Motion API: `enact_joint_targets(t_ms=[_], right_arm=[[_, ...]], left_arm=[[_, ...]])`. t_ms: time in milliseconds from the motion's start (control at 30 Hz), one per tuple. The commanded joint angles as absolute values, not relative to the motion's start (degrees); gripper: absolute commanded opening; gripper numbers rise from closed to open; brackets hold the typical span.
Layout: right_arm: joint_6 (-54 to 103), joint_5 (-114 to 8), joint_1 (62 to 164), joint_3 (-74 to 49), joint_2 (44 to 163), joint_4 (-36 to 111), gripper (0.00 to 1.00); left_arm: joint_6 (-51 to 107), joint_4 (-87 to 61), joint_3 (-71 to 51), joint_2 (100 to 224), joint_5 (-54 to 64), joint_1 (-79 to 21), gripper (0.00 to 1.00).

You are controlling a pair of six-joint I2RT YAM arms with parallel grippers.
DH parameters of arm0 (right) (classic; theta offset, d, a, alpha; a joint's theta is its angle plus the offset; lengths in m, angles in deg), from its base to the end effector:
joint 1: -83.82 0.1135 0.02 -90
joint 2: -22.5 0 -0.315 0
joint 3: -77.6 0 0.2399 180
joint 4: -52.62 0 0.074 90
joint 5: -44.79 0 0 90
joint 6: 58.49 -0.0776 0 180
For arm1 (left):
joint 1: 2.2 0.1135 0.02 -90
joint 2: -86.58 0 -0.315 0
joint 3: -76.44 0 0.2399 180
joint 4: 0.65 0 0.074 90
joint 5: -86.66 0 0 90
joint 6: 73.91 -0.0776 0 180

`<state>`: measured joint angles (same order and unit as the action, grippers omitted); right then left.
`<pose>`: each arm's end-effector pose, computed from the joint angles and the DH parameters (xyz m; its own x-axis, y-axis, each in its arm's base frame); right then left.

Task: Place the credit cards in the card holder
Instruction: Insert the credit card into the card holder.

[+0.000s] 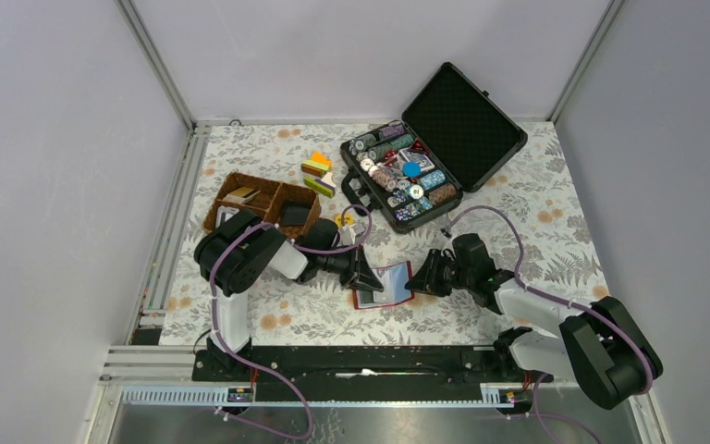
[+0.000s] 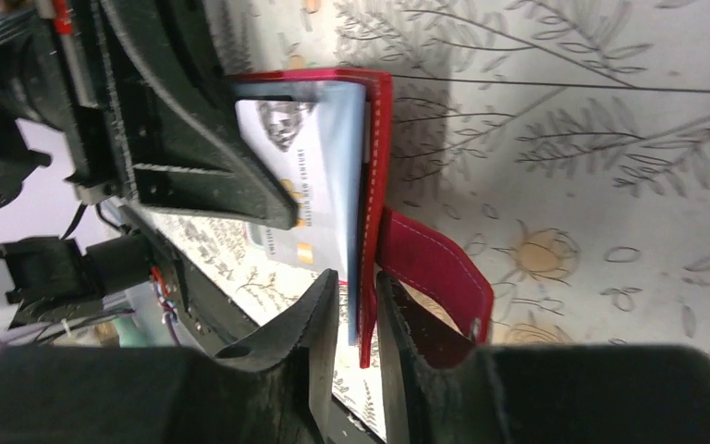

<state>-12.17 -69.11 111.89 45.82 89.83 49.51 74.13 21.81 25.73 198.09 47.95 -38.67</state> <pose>0.1678 0.1251 0.1741 -0.8885 0.2417 -0.3899 -0.1323 0.6788 0.7223 0.2444 -0.2559 0.1211 -0.9970 0.0772 -0.0045 0.0341 0.3865 -0.9217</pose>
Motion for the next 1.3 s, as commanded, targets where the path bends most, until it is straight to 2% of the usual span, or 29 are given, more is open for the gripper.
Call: enact_joint_targets(t_ms=[0,167,267,367,633,1267], right_arm=[[-13.02,-76.36,112.65,46.08,89.94,55.74,0.30],[-11.33,-74.86,112.64,46.24,91.74,54.42,0.31],[-11.14,-72.89,112.65,46.07,92.68,53.20,0.20],[-10.50,-68.14,112.63,45.66,93.01,49.45,0.00],[-9.26,-64.74,112.65,45.59,92.91,46.70,0.00],[-8.93,-64.96,112.62,44.79,92.93,46.87,0.00]], left_arm=[[70.71,20.25,26.82,199.47,42.38,-38.87,0.00],[71.35,21.64,27.24,199.55,42.38,-38.67,0.00],[72.48,23.82,27.79,199.73,42.29,-38.59,0.00],[74.35,26.69,28.91,199.49,41.45,-38.45,0.00],[78.15,35.02,31.65,198.80,39.22,-38.28,0.00],[79.80,32.03,29.72,200.07,41.04,-39.87,0.00]])
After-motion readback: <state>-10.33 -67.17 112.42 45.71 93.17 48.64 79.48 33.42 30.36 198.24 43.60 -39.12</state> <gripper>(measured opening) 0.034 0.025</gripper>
